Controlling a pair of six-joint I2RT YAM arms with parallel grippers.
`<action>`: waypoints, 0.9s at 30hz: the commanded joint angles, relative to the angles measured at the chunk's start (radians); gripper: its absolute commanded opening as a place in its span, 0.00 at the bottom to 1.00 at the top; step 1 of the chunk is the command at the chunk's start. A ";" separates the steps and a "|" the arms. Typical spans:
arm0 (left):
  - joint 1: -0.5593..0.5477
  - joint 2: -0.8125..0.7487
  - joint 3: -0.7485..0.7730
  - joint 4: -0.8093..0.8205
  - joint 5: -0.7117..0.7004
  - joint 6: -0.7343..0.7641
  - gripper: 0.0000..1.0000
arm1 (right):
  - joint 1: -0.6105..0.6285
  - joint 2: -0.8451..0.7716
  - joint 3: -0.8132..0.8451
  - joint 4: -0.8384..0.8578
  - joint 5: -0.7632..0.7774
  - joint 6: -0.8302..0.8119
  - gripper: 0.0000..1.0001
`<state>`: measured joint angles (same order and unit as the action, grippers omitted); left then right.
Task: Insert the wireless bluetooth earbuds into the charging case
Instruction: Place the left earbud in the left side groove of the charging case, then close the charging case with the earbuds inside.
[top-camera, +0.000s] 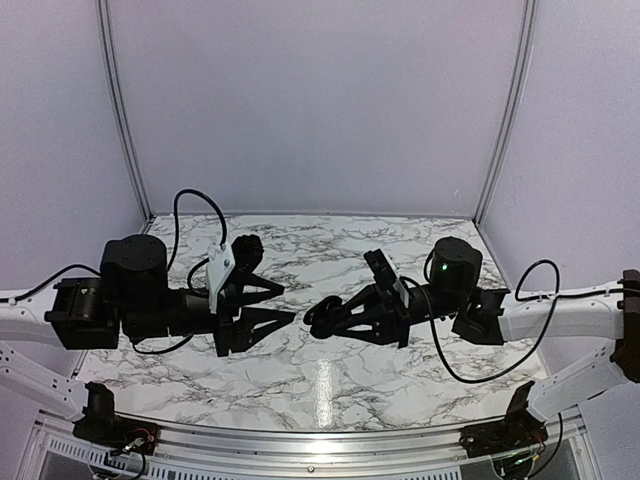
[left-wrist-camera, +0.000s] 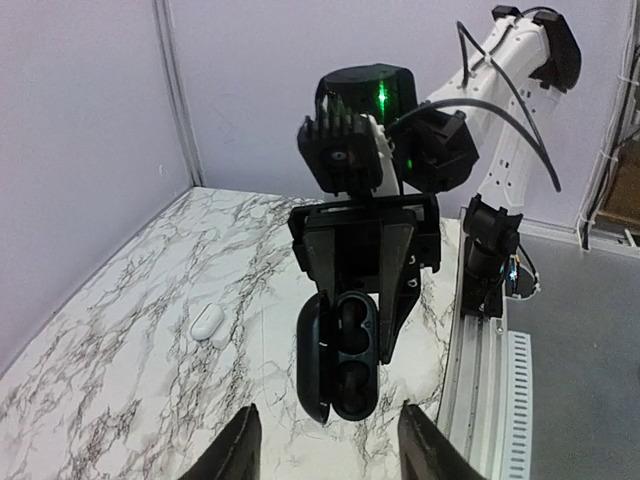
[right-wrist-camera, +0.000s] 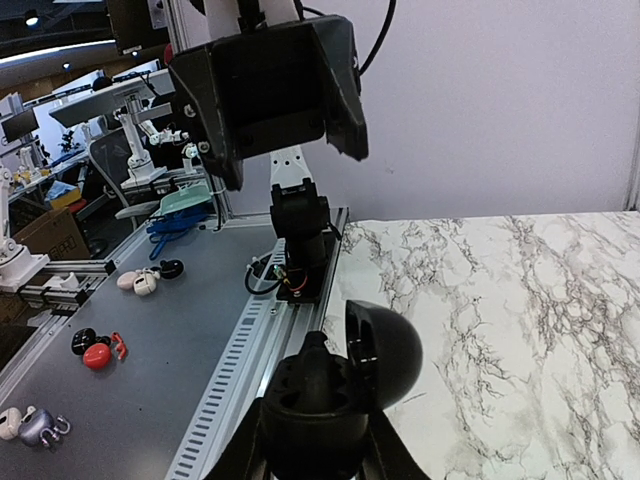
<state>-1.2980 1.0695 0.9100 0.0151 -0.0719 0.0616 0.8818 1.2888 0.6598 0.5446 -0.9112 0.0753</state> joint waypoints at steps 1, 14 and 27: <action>-0.001 -0.058 -0.061 0.009 -0.093 -0.021 0.58 | 0.008 0.015 0.016 0.042 -0.011 0.014 0.00; 0.008 0.037 -0.094 0.075 0.035 -0.046 0.90 | 0.008 0.048 0.072 0.023 -0.015 0.035 0.00; -0.024 0.082 -0.083 0.131 0.080 0.058 0.77 | 0.009 0.090 0.108 0.042 -0.036 0.069 0.00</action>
<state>-1.2976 1.1515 0.8158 0.0978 0.0135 0.0631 0.8818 1.3746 0.7254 0.5671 -0.9340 0.1295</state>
